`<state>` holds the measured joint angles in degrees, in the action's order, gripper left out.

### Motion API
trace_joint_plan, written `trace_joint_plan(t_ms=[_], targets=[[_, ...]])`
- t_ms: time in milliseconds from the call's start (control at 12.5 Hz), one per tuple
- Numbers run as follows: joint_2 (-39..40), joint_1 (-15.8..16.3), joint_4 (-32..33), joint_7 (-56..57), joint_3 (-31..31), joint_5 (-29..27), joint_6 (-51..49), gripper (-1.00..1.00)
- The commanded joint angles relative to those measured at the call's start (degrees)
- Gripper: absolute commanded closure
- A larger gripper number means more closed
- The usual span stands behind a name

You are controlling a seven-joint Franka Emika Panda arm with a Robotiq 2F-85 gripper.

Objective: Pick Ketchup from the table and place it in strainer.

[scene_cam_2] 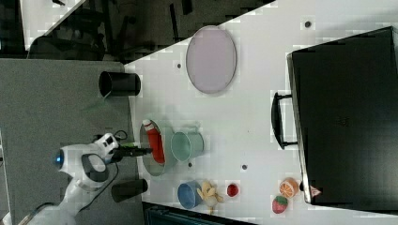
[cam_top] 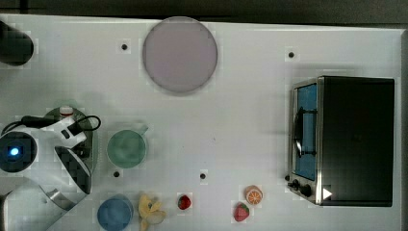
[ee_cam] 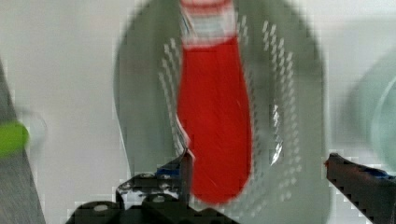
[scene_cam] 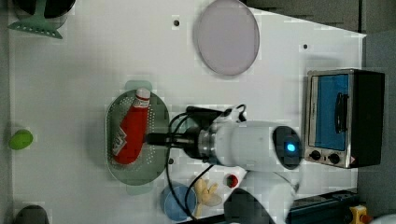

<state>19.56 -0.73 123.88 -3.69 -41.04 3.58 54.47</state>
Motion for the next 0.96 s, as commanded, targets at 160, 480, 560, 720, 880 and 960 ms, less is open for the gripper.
trace_joint_plan(t_ms=[160, 480, 560, 720, 880, 960], targets=[[-11.2, -7.4, -3.6, -3.3, 1.2, -1.5, -2.3, -1.00], [-19.4, -12.7, -8.3, -3.1, 9.2, -1.5, -19.4, -1.00], [-20.8, -13.3, -10.2, -2.5, 11.7, -1.5, -24.0, -1.00], [-22.8, -13.6, -14.5, -0.7, 16.8, -1.5, -33.1, -1.00], [-23.8, -13.6, -18.8, -0.7, 21.3, -1.8, -41.1, -1.00], [-23.9, -13.6, -20.7, -0.6, 23.0, -2.4, -44.2, -1.00]])
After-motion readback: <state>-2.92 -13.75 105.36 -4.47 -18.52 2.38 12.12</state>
